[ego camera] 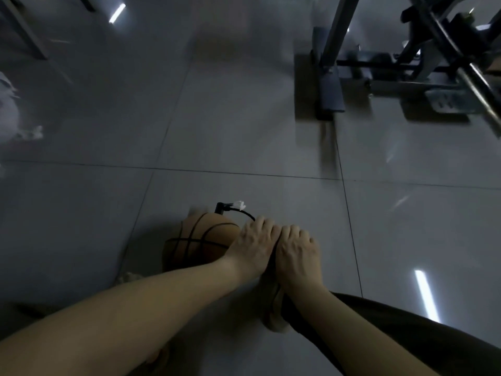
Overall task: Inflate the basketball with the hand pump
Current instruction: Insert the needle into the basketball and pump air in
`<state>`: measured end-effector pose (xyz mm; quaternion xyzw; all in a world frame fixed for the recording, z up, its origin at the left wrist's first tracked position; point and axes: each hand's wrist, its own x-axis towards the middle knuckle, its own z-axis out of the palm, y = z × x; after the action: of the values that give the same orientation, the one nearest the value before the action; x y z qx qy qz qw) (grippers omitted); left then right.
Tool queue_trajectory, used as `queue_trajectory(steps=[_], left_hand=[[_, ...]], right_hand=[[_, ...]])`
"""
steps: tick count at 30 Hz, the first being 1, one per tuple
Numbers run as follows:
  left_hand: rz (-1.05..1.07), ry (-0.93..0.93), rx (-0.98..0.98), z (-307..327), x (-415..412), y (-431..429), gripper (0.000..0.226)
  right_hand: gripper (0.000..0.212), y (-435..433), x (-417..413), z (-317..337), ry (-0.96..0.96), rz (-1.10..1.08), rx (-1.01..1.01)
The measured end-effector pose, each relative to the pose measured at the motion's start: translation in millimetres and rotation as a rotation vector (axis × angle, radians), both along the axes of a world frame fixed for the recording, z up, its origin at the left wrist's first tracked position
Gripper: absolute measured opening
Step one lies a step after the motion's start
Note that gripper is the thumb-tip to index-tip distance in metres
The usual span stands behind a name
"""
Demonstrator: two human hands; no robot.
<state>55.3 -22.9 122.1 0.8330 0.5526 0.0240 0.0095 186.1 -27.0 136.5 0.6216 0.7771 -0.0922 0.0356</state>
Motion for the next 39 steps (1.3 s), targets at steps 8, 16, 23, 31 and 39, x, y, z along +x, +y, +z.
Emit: queue_trajectory(steps=[8,16,23,31,39], left_hand=[[-0.065,0.145,-0.028,51,-1,-3,0.033],[-0.033,-0.077,0.409,162,-4,7,0.022],[0.006,0.005,0.305,75,18,-30,0.02],[0.02,-0.006,0.235,22,12,-21,0.029],[0.048,0.227,-0.023,12,14,-24,0.044]], right_hand=[[0.024,9,9,72,-0.061,0.198,-0.134],[0.013,13,12,165,0.08,0.207,0.429],[0.026,-25,20,78,0.068,0.169,0.455],[0.015,-16,12,23,0.025,0.159,0.314],[0.018,-14,8,9,-0.046,0.116,0.029]])
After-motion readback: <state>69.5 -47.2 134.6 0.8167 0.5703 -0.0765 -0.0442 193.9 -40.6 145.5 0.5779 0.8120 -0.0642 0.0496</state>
